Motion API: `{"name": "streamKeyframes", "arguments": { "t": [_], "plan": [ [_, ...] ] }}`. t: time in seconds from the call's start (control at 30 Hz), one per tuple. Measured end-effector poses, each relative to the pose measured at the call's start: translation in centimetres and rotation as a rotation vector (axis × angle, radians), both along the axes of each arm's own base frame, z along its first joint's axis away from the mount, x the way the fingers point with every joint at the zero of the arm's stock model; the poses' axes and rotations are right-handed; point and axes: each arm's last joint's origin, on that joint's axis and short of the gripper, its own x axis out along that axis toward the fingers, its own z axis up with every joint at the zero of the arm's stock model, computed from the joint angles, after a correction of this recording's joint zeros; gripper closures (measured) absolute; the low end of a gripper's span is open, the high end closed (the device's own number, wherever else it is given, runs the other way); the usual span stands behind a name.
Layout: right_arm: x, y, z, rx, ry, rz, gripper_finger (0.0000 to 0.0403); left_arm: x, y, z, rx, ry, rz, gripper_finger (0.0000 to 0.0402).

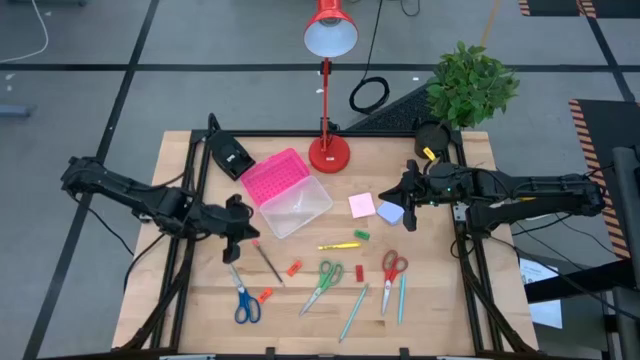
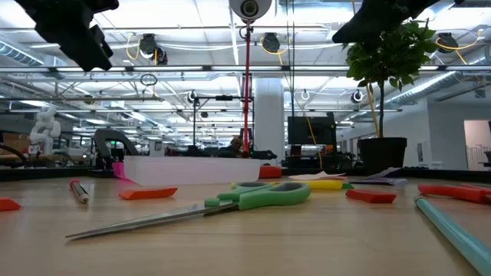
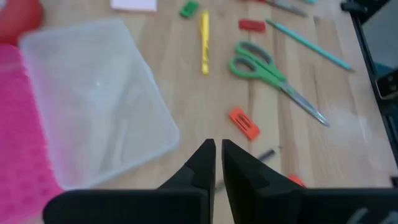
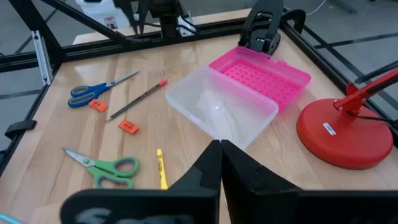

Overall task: Pack school essentials
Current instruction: Put the dark blue pencil into the pink supply box

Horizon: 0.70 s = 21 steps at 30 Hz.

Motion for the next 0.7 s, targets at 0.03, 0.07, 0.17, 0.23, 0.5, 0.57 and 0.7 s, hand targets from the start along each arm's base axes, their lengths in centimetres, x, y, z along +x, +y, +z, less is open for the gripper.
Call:
{"name": "streamKeyframes", "arguments": {
  "t": [0.03,0.07,0.17,0.23,0.5,0.57,0.7],
  "plan": [
    [0.0,0.0,0.0,-0.005,-0.002,0.002,0.0403,0.1,-0.3,-0.2,0.0,0.01,-0.013,0.0365],
    [0.0,0.0,0.0,-0.013,-0.003,0.006,0.0403,0.3,-0.7,-0.3,0.004,0.024,-0.029,0.0359],
    [0.0,0.0,0.0,-0.027,-0.001,0.013,0.0403,1.1,-1.9,-1.1,0.018,0.066,-0.07,0.0332],
    [0.0,0.0,0.0,-0.027,-0.001,0.013,0.0403,1.5,-2.5,-1.9,0.033,0.104,-0.091,0.0309],
    [0.0,0.0,0.0,-0.025,-0.002,0.012,0.0403,2.6,-4.7,-5.1,0.132,0.259,-0.215,0.0218],
    [0.0,0.0,0.0,-0.024,-0.001,0.013,0.0403,2.8,-5.1,-5.8,0.146,0.29,-0.249,0.0204],
    [0.0,0.0,0.0,-0.024,-0.002,0.014,0.0403,3.1,-5.4,-6.8,0.174,0.332,-0.273,0.0193]
  ]
}}
